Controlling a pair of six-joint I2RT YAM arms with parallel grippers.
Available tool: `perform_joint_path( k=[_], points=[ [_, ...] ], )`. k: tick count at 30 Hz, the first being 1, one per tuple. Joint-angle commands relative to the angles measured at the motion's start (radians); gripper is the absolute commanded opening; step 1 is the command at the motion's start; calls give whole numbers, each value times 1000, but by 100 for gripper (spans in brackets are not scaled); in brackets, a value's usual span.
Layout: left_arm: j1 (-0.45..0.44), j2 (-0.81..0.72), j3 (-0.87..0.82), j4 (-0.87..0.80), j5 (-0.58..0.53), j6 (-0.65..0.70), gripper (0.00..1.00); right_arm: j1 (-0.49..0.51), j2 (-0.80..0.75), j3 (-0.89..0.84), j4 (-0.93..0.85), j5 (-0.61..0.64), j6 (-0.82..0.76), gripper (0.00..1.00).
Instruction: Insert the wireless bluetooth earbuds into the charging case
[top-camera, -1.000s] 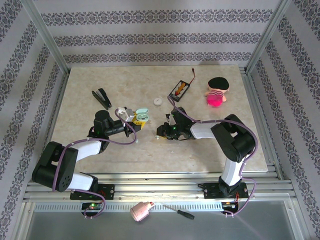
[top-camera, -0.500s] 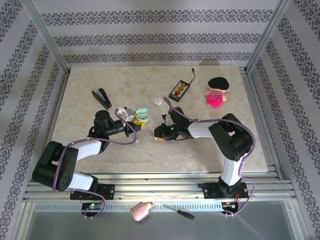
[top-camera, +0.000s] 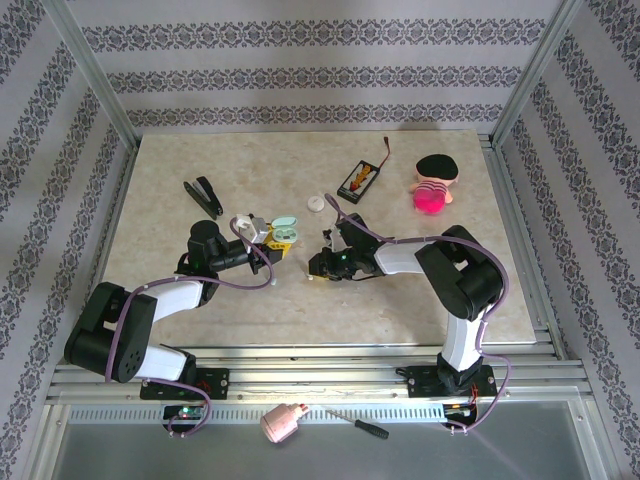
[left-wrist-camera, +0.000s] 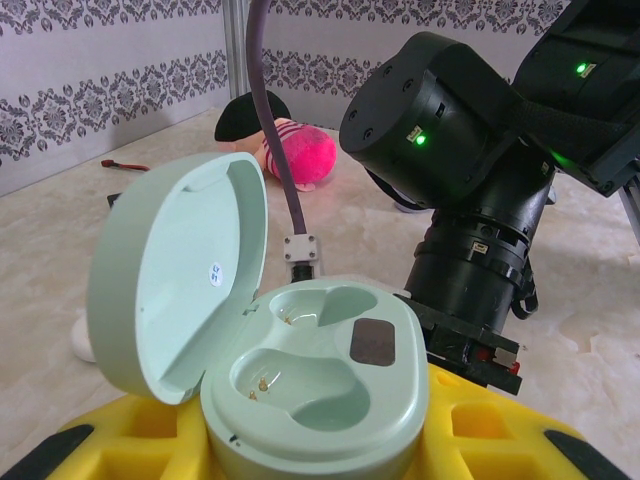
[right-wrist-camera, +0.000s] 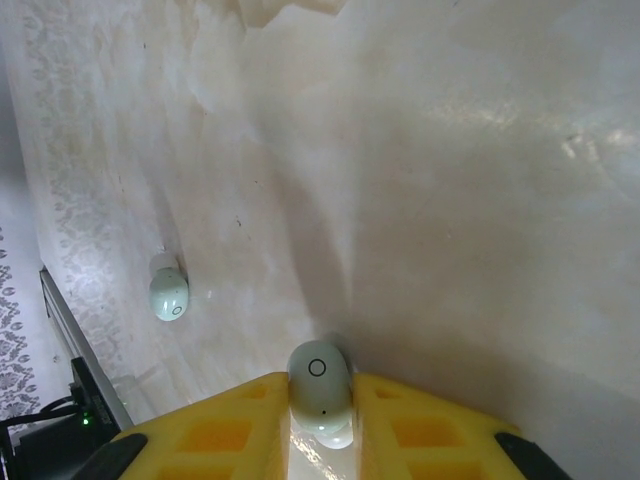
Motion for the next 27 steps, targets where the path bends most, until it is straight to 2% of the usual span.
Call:
perform_joint_path(
  k=[1, 4, 13, 19, 27],
  points=[
    [11, 7, 1, 48, 23, 8, 19, 14, 13, 17, -29, 14, -25, 20],
    [10, 8, 2, 47, 21, 7, 19, 15, -15, 8, -35, 35, -30, 19],
    [10, 22, 3, 64, 22, 2, 19, 14, -158, -77, -56, 216, -20, 18],
    [11, 34, 6, 75, 21, -4, 19, 33, -266, -106, -149, 484, -29, 17],
    [10, 30, 12, 59, 21, 1, 19, 141, -333, 1, -461, 947, -15, 15]
  ],
)
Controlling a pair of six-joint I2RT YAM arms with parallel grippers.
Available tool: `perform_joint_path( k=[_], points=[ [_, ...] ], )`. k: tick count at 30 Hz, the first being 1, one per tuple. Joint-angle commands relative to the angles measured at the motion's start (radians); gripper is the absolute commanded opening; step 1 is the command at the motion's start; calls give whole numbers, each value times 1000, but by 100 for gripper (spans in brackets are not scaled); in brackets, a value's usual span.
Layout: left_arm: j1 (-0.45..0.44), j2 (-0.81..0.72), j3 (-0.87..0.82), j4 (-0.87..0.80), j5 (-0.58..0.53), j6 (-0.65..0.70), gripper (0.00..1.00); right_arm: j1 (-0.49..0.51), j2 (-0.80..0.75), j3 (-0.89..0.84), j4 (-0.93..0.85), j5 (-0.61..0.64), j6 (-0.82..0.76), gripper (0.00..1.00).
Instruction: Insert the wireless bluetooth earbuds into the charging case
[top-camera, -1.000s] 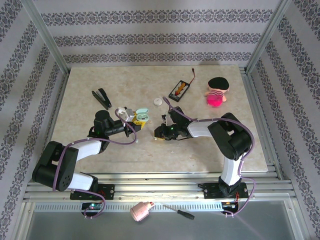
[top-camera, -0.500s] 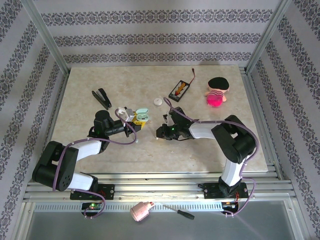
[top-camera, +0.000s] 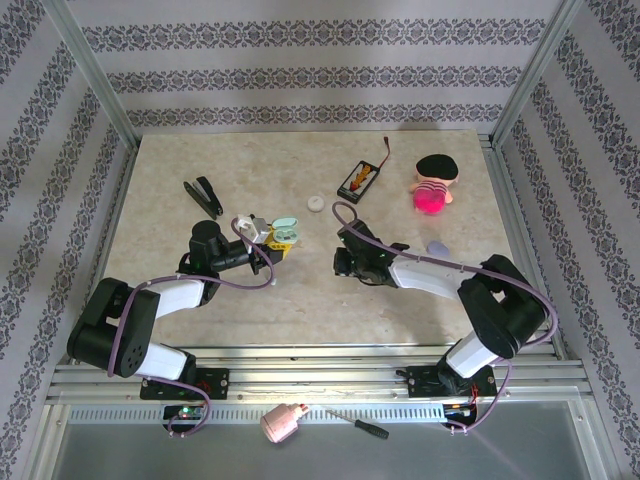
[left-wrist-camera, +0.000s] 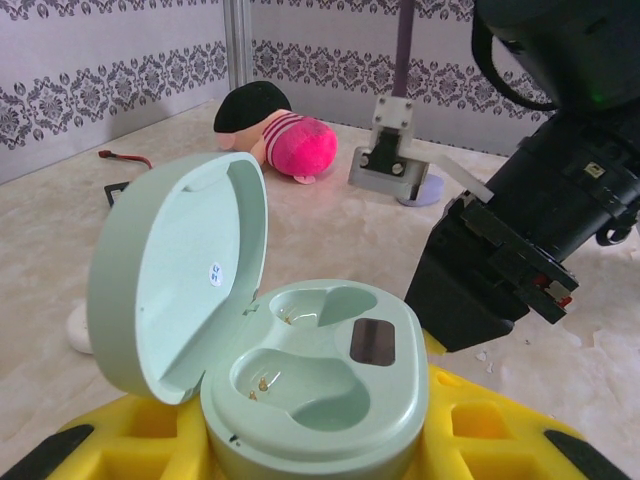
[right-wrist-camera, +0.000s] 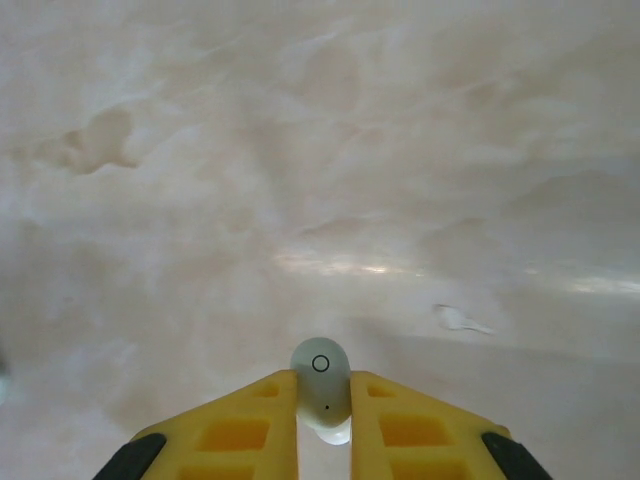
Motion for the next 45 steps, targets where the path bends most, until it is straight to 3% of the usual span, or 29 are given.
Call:
perform_joint_path(
  k=[1, 7, 12, 19, 26, 33, 45],
  points=[
    [11, 1, 13, 43, 22, 1, 19, 47, -40, 57, -160, 281, 4, 15],
    [11, 19, 22, 52, 29, -10, 19, 77, -88, 67, -121, 293, -18, 15],
    [6, 43, 24, 79, 37, -28, 19, 92, -143, 99, -34, 209, -122, 15],
    [6, 61, 29, 93, 52, -42, 19, 131, -150, 169, 94, 23, -290, 14],
    [4, 60, 33, 85, 77, -48, 19, 139, -134, 183, 254, -199, -331, 14],
    [5, 54, 33, 103, 133, -69, 20, 122, -106, 201, 242, -214, -369, 13],
    [6, 36, 28, 96, 116, -67, 20, 111, -103, 163, 220, -188, -383, 14]
  ],
)
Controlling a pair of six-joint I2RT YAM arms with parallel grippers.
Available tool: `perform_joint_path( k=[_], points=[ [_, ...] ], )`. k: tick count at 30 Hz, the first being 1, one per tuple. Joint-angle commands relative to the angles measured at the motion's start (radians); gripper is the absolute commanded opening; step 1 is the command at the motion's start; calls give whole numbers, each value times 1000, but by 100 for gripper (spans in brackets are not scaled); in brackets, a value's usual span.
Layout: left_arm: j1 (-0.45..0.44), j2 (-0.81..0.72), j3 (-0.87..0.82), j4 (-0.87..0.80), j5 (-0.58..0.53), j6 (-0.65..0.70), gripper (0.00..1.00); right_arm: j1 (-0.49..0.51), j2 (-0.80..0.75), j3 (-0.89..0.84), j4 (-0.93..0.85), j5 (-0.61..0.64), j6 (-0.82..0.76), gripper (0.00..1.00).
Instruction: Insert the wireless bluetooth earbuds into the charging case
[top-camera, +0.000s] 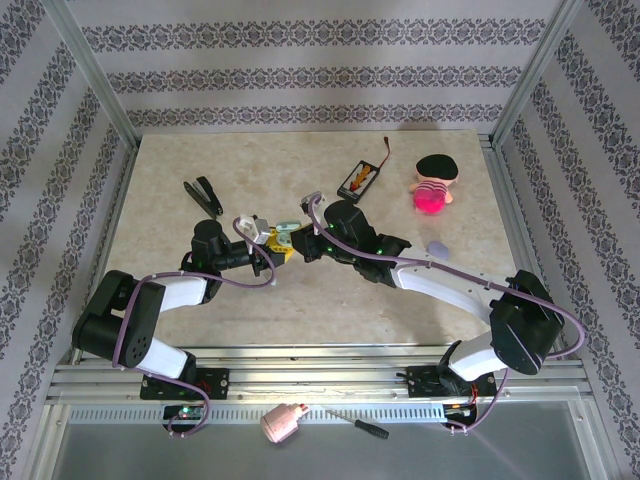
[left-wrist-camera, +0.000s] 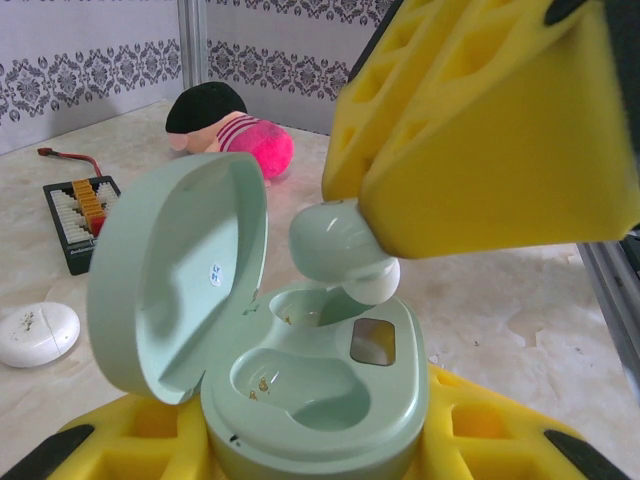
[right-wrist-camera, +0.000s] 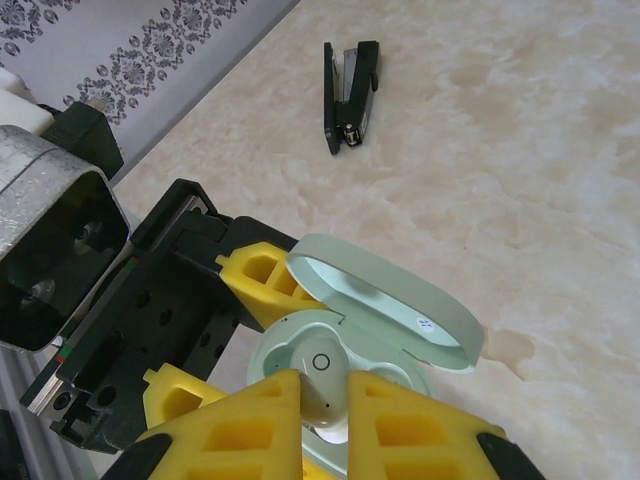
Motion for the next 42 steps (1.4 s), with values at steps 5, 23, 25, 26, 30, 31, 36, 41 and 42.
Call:
perform_joint_path(
  k=[5, 23, 25, 26, 30, 31, 36, 41, 42],
  points=[
    [5, -18, 18, 52, 25, -15, 19, -17, 10, -28, 7, 30, -17, 13],
    [5, -18, 14, 61, -1, -24, 20, -28, 15, -58, 28, -4, 12, 17],
    [6, -17, 13, 67, -3, -24, 20, -29, 3, -57, 26, 7, 14, 23],
    [6, -16, 12, 69, -6, -24, 19, -29, -6, -57, 24, 13, 13, 27],
    [8, -13, 6, 74, -30, -22, 19, -29, -50, -58, 24, 41, 6, 47],
    [12, -12, 5, 75, -38, -21, 19, -28, -63, -61, 24, 49, 5, 50],
    [50, 11, -2, 132, -64, -64, 19, -28, -109, -100, 46, 77, 7, 59],
    [111, 22, 10, 168, -88, -103, 19, -28, -98, -143, 73, 73, 59, 60],
    [126, 19, 15, 158, -89, -103, 19, -28, -87, -146, 76, 71, 73, 60]
  ],
)
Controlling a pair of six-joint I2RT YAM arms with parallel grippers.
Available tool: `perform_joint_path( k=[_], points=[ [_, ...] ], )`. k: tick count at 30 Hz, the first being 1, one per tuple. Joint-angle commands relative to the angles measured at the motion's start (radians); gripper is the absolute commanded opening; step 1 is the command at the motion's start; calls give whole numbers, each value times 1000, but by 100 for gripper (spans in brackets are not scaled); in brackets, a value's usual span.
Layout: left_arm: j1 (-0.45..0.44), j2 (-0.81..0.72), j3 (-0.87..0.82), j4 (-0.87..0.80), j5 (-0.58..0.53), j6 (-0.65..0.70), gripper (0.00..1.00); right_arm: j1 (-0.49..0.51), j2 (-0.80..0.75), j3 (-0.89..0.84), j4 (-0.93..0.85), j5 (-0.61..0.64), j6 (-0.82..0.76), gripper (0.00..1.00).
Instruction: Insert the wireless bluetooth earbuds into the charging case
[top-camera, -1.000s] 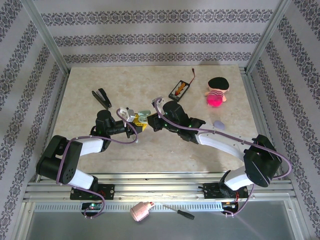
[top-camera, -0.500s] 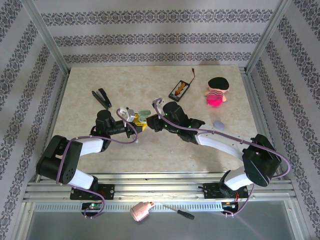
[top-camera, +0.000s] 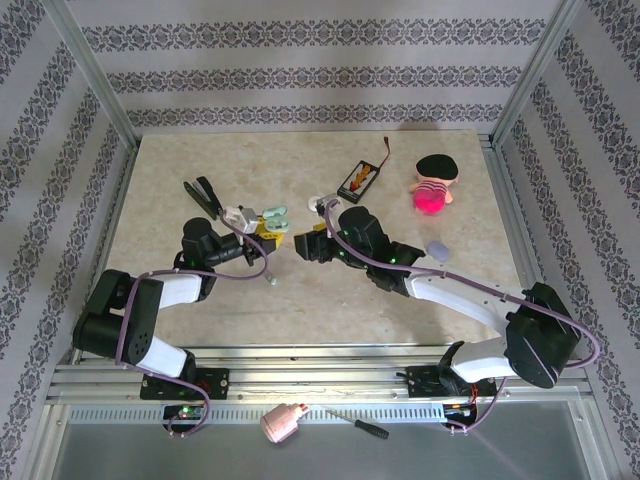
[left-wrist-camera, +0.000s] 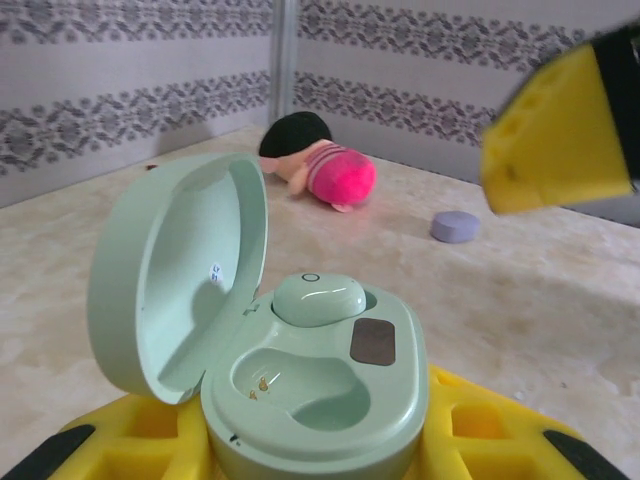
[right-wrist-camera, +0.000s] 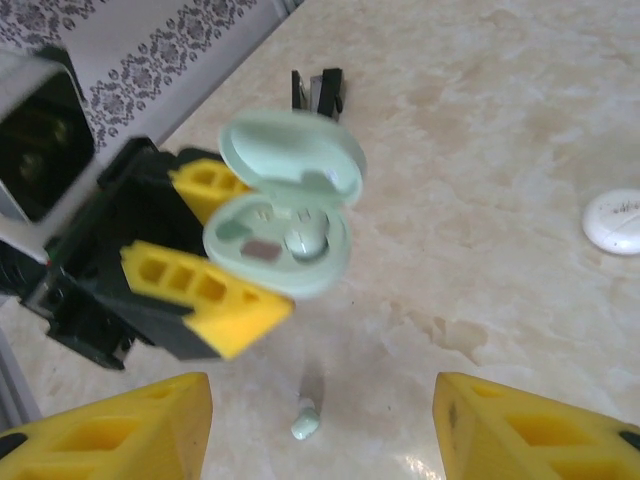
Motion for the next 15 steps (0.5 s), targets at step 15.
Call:
perform_joint_path(
  k=[15],
  points=[
    [195, -51, 23, 68, -86, -78, 18, 5, 415, 146, -46, -276, 274, 49]
  ],
)
